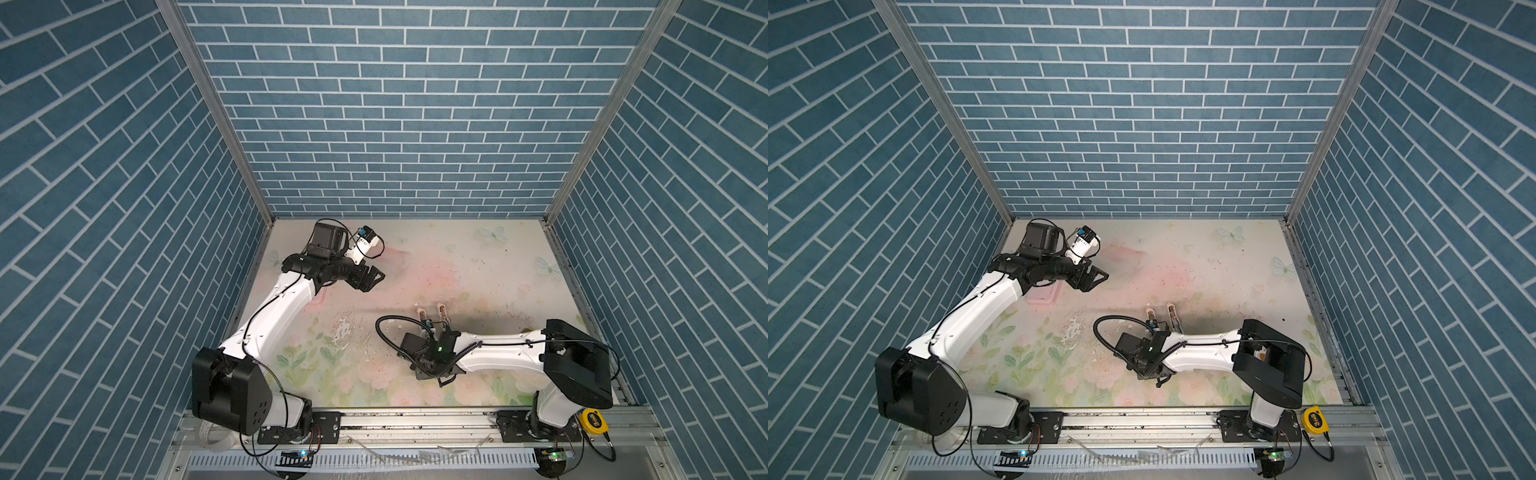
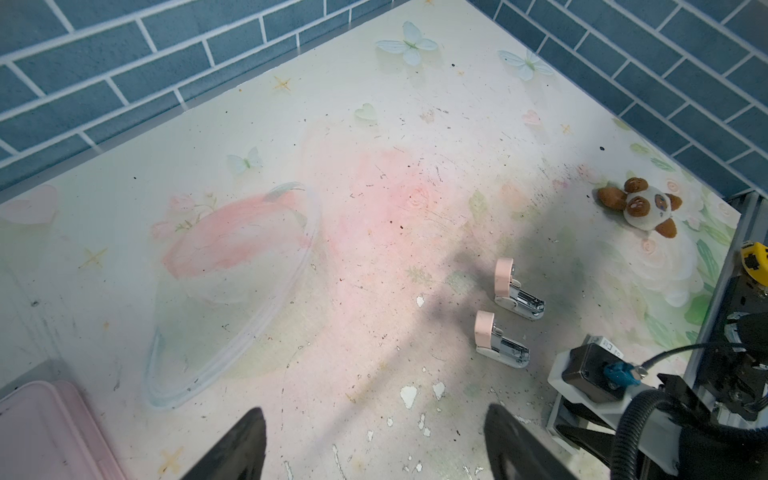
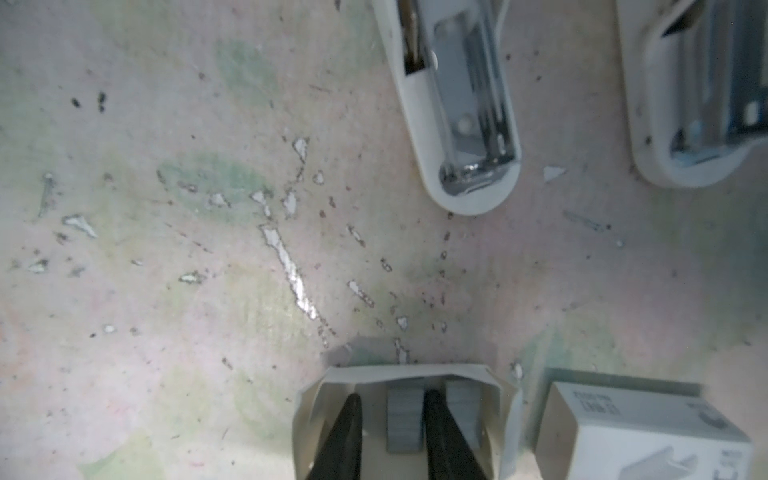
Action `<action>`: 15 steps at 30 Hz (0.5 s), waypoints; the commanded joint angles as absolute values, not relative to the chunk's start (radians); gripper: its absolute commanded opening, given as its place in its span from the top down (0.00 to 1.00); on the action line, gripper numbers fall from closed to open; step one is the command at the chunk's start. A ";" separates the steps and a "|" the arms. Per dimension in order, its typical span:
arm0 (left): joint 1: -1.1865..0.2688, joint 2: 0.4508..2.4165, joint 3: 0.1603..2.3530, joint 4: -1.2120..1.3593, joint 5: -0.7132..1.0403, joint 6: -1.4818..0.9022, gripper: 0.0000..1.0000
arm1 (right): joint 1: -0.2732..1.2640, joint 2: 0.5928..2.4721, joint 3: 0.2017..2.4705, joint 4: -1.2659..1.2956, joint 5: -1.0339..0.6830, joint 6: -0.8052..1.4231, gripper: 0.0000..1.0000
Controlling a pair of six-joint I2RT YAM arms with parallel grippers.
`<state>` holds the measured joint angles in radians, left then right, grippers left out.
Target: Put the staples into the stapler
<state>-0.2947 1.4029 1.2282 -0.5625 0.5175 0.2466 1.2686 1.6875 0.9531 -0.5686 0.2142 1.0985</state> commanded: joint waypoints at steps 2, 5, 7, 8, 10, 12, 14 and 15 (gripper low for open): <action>-0.293 1.400 1.215 -0.558 0.522 0.244 0.16 | 1.268 1.721 0.971 -0.606 0.241 1.089 0.73; -0.293 1.403 1.213 -0.558 0.523 0.244 0.16 | 1.267 1.724 0.964 -0.597 0.242 1.089 0.75; -0.293 1.404 1.212 -0.558 0.523 0.244 0.16 | 1.267 1.726 0.956 -0.589 0.238 1.093 0.77; -0.293 1.403 1.212 -0.558 0.523 0.244 0.16 | 1.267 1.730 0.952 -0.583 0.234 1.094 0.77; -0.293 1.402 1.212 -0.557 0.524 0.245 0.16 | 1.268 1.735 0.948 -0.575 0.229 1.093 0.78; -0.293 1.403 1.212 -0.556 0.522 0.244 0.16 | 1.268 1.742 0.946 -0.570 0.224 1.094 0.79; -0.293 1.403 1.210 -0.556 0.523 0.244 0.16 | 1.267 1.749 0.944 -0.565 0.218 1.094 0.80; -0.293 1.403 1.210 -0.556 0.522 0.244 0.16 | 1.267 1.751 0.943 -0.565 0.217 1.094 0.80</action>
<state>-0.2947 1.4029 1.2278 -0.5621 0.5175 0.2462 1.2690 1.6970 0.9573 -0.5606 0.2161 1.0916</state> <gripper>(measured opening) 0.839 0.200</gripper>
